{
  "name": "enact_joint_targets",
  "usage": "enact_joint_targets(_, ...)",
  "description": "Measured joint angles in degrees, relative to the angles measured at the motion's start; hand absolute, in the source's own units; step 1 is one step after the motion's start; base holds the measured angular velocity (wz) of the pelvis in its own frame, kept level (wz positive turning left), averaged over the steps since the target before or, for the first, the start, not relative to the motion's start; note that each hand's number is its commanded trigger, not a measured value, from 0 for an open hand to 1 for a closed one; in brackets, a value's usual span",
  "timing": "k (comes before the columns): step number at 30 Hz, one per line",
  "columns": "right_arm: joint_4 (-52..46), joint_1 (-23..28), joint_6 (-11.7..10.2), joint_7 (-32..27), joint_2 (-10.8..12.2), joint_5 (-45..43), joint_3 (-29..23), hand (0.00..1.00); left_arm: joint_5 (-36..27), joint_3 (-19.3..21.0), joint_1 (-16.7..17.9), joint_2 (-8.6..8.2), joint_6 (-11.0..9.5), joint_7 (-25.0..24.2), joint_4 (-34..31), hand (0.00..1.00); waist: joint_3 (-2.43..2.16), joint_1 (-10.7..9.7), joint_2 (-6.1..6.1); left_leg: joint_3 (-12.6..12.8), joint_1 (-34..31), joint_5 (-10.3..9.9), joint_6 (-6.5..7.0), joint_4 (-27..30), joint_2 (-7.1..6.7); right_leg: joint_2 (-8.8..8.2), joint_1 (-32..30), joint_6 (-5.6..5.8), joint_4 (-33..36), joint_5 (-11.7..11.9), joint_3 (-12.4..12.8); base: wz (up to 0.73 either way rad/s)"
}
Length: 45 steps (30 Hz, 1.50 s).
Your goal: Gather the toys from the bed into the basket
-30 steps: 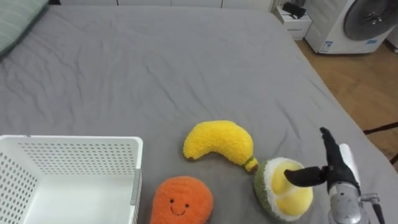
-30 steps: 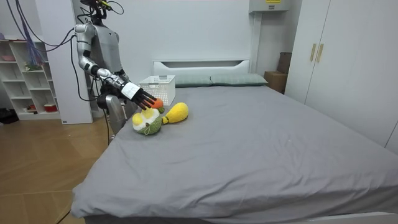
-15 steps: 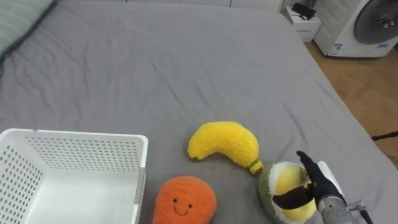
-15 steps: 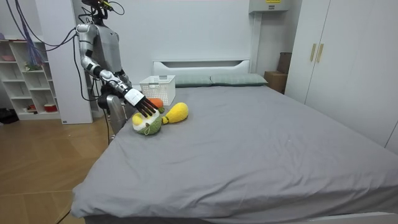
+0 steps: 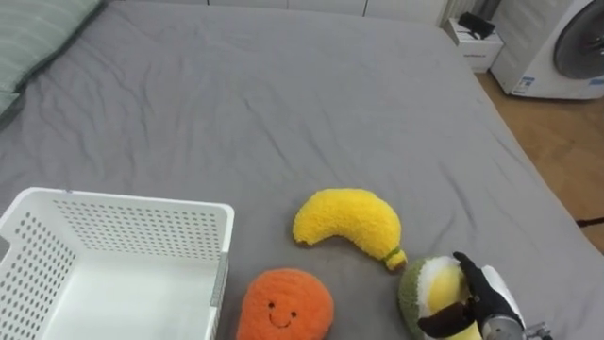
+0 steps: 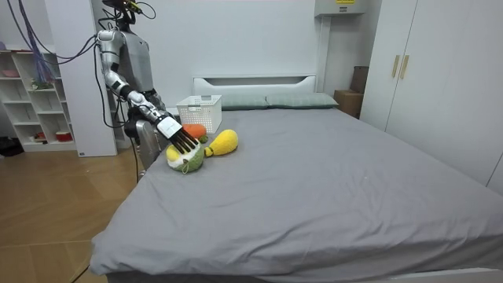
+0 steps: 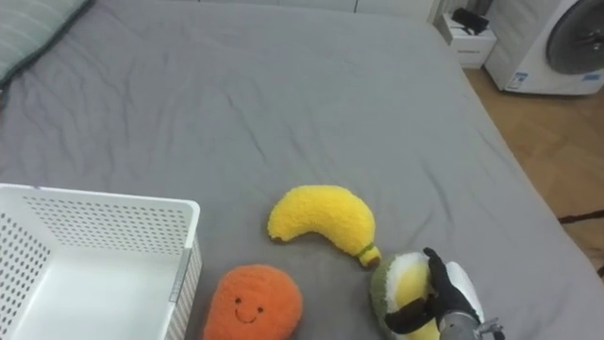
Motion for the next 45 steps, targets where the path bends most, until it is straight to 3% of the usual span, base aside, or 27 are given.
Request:
enact_joint_targets(6,7.51,-2.15,-1.55,-4.85,-0.17,1.72,0.26,1.0,-0.95,-0.61,-0.67,-0.02,-0.8,0.48,1.31,0.0,-0.03,0.07,0.07,-0.89,0.29,0.0,-0.01,0.07,-0.06,0.01,1.04,0.03,-0.8,0.01,-0.75,0.08)
enact_joint_targets(19,10.13,-3.54,-1.5,-5.72,-0.24,2.03,-0.23,1.0,-0.87,-0.6,-0.67,0.07,-0.87,0.65,1.41,0.0,0.0,0.0,0.19,-0.95,0.25,0.0,-0.03,0.0,-0.09,-0.06,1.15,0.03,-0.84,-0.02,-1.29,0.01)
enact_joint_targets(28,9.32,-3.55,-1.58,-4.41,-0.44,3.25,-1.64,1.0,-0.91,-0.44,-0.65,0.29,-1.97,-0.8,1.29,0.0,0.01,-0.26,-0.2,-0.94,-0.07,0.01,-0.02,0.0,-0.11,-0.1,0.83,0.06,-0.83,-0.05,-1.19,0.0)
enact_joint_targets(31,2.58,-3.5,-1.21,-3.54,-0.47,3.25,-3.33,1.0,-0.82,0.14,-0.4,0.39,-1.97,-2.15,1.21,0.0,0.4,-1.44,0.09,-0.87,-0.04,0.02,-0.01,0.03,-0.12,-0.12,0.69,0.05,-0.74,-0.04,-1.12,0.0)
enact_joint_targets(37,-12.6,-1.69,-1.49,-3.98,-1.55,2.75,-7.13,1.0,-0.82,2.92,-0.54,0.61,-2.29,-3.08,1.22,0.0,0.22,-1.65,-0.19,-0.87,-0.06,0.06,-0.03,0.0,-0.12,-0.04,-0.02,0.05,-0.63,-0.04,-0.68,-0.02)
enact_joint_targets(45,-32.22,-2.18,-1.25,-4.54,-2.93,3.25,-7.66,1.0,-0.85,2.36,-0.53,0.55,-2.23,-3.0,1.27,0.0,0.08,-1.56,-0.65,-0.14,-0.11,0.07,-0.02,0.06,-0.1,0.0,-0.82,0.03,0.36,-0.16,0.24,-0.05)
